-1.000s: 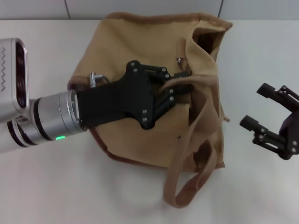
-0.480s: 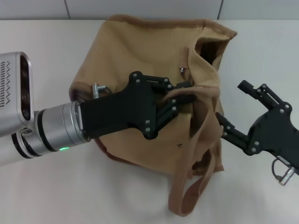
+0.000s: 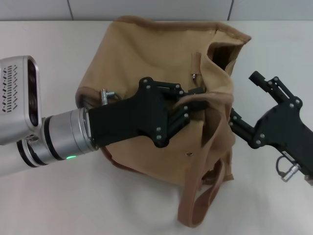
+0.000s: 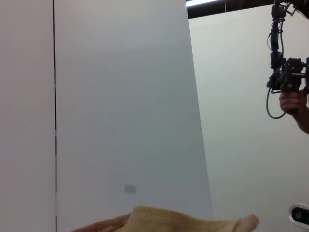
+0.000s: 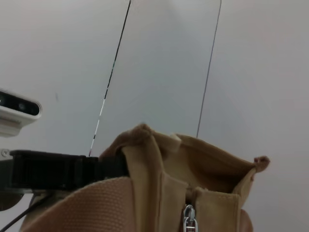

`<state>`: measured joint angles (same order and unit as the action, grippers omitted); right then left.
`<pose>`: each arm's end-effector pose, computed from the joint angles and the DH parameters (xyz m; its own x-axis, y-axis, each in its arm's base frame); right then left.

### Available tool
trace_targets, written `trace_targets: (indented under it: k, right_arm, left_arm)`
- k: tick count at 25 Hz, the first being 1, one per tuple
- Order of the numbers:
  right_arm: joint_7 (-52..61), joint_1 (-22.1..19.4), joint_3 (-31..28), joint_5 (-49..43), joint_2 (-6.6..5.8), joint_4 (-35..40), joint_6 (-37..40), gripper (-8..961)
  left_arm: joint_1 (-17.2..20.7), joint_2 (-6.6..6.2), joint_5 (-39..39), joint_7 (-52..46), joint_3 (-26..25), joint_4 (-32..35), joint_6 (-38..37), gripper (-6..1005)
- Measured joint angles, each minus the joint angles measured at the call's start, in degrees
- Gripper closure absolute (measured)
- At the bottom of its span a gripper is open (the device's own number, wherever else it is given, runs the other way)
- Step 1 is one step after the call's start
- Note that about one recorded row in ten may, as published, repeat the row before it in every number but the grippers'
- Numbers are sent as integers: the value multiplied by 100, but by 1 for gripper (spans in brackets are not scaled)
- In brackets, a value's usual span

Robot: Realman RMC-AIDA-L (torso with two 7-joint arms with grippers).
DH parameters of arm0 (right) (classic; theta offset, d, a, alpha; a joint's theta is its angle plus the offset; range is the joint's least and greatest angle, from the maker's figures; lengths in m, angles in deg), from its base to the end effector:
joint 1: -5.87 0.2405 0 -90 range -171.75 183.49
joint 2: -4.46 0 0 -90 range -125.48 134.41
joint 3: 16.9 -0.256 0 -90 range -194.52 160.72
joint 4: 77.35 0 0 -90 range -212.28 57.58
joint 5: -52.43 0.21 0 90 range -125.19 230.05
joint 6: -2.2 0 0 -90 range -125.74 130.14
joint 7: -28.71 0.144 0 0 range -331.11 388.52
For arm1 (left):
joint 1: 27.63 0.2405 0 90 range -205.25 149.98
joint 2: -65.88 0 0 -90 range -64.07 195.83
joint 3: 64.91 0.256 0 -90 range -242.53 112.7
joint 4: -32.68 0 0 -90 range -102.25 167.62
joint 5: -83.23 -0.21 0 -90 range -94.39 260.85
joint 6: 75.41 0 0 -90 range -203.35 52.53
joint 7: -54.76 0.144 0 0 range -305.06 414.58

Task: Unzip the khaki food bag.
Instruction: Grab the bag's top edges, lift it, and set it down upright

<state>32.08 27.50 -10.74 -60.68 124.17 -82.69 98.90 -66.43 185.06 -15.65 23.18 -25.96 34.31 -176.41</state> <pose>0.2722 0.2401 -0.0552 0.6744 0.3352 -0.6579 -0.3293 -0.6610 -0.6743 -0.1990 0.2859 -0.0615 0.5724 -0.1216 0.8109 0.0837 -0.9751 -0.2053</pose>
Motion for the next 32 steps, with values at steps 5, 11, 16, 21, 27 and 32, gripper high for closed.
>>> trace_targets:
  k: [5,11,16,21,27,32]
  right_arm:
    - [-234,39,48,-46,0,-65,-56,169]
    - [-284,38,114,-206,0,-46,-17,169]
    - [-289,32,47,-179,7,-82,-70,169]
    - [-304,-1,-286,-157,16,-200,-73,170]
    - [-363,-16,-458,-153,20,-294,-74,199]
    - [-365,-21,-438,-163,19,-298,-74,235]
  left_arm:
    - [-5,0,-9,11,7,-24,51,893]
    - [-10,0,-11,63,7,-68,94,892]
    - [-31,0,-8,73,6,-104,116,892]
    - [-36,0,-7,109,6,-150,119,891]
    - [-43,0,-10,155,25,-184,128,890]
    - [-43,0,-15,155,32,-184,148,890]
